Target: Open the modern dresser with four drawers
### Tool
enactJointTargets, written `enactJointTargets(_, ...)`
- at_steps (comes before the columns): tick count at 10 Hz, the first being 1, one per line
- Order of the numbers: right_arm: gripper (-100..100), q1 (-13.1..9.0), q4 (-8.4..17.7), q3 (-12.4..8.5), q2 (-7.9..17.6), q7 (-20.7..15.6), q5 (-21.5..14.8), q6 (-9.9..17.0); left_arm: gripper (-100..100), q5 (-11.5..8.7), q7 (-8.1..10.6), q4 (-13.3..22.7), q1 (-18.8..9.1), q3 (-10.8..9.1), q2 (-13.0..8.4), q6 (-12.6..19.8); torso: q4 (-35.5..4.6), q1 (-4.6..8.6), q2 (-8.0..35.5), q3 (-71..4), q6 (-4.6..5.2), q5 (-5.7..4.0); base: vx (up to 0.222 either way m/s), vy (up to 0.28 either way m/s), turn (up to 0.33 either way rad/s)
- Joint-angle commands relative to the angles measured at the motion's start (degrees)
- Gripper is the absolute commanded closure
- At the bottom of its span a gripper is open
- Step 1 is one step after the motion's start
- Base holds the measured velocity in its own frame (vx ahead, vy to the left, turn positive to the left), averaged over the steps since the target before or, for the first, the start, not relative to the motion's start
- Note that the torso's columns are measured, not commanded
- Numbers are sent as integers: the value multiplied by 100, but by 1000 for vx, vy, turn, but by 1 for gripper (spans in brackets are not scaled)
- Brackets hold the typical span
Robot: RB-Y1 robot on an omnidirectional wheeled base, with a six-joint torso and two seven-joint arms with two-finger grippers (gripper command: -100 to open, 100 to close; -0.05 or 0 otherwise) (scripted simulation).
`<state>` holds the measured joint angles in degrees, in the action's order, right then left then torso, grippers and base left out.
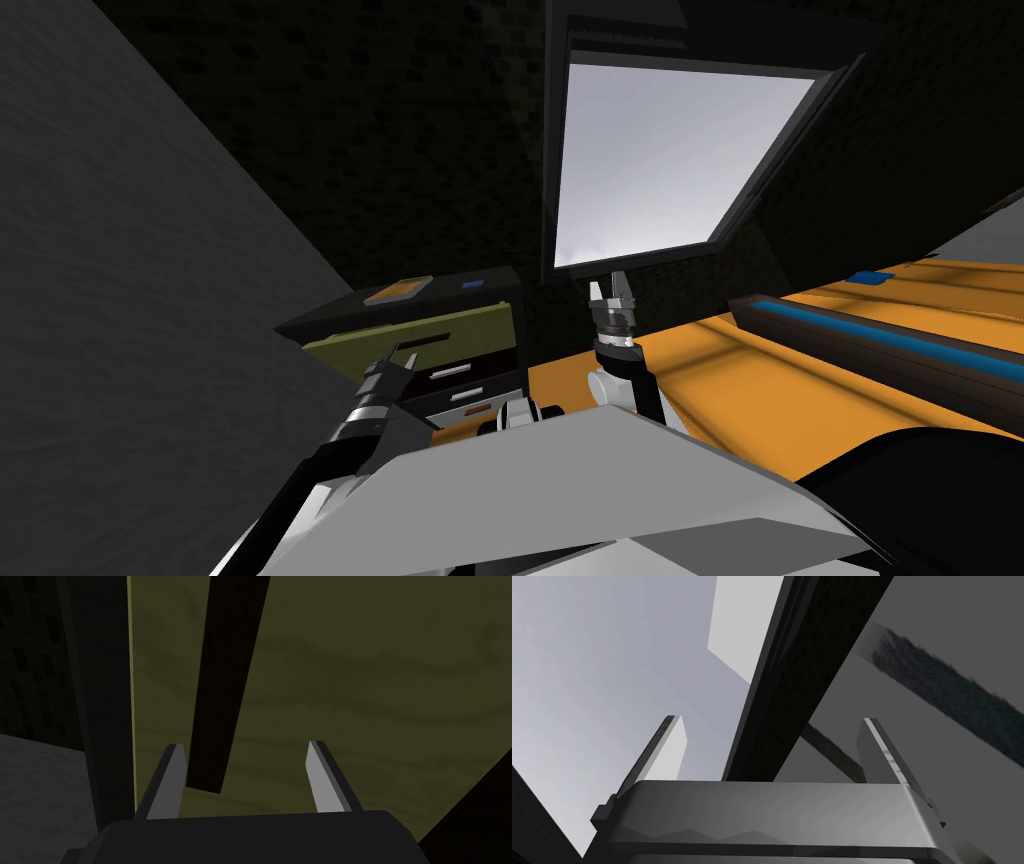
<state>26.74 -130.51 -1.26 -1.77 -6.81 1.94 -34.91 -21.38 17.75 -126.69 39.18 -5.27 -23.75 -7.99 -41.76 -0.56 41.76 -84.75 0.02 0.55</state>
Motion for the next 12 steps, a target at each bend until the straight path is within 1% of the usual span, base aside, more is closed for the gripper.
enactJointTargets(1,0,0,0,0,-1,0,0,0,100,310,-241,-292,29,220,453,368,3,9,-1,1,-8,0,-31,89,0)
enactJointTargets(2,0,0,0,0,0,0,0,0,100,310,-241,-292,29,220,610,449,-3,6,7,3,5,-6,-24,84,-38)
enactJointTargets(3,0,0,0,0,0,0,0,0,100,310,-241,-292,29,220,674,449,-2,12,5,3,-1,-6,-7,34,-19)
enactJointTargets(4,0,0,0,1,-1,0,0,0,100,575,-438,-593,4,371,895,673,2,13,-2,-1,-10,-6,-23,88,5)
enactJointTargets(5,0,0,0,0,0,0,0,0,100,575,-438,-593,4,371,1058,721,-2,7,4,1,5,-8,-25,109,-35)
enactJointTargets(6,0,0,0,0,0,0,0,0,100,575,-438,-593,4,371,1121,721,-1,-2,3,2,-6,-5,-13,47,-32)
enactJointTargets(7,0,0,0,1,-1,0,0,0,100,841,-635,-893,-21,522,1331,925,4,-4,-3,0,-18,-1,-31,77,-14)
enactJointTargets(8,0,0,0,0,0,0,0,0,100,841,-635,-893,-21,522,1477,994,-15,-10,12,1,-14,-14,-25,84,-41)
enactJointTargets(9,0,0,0,0,0,0,0,0,100,841,-635,-893,-21,522,1567,994,-24,-14,24,8,-26,-17,-7,31,-17)
enactJointTargets(10,0,0,0,1,-1,0,0,0,100,834,-634,-932,-51,546,1488,924,-24,-11,27,11,-34,-17,-2,-5,-16)
enactJointTargets(11,0,0,0,1,-1,0,0,0,100,561,-398,-661,11,340,1212,638,-32,1,32,11,-25,-25,-17,-98,-99)
enactJointTargets(12,0,0,0,2,-2,0,0,0,100,561,-398,-543,11,340,1057,622,-17,24,29,15,-19,-20,-32,-118,-12)
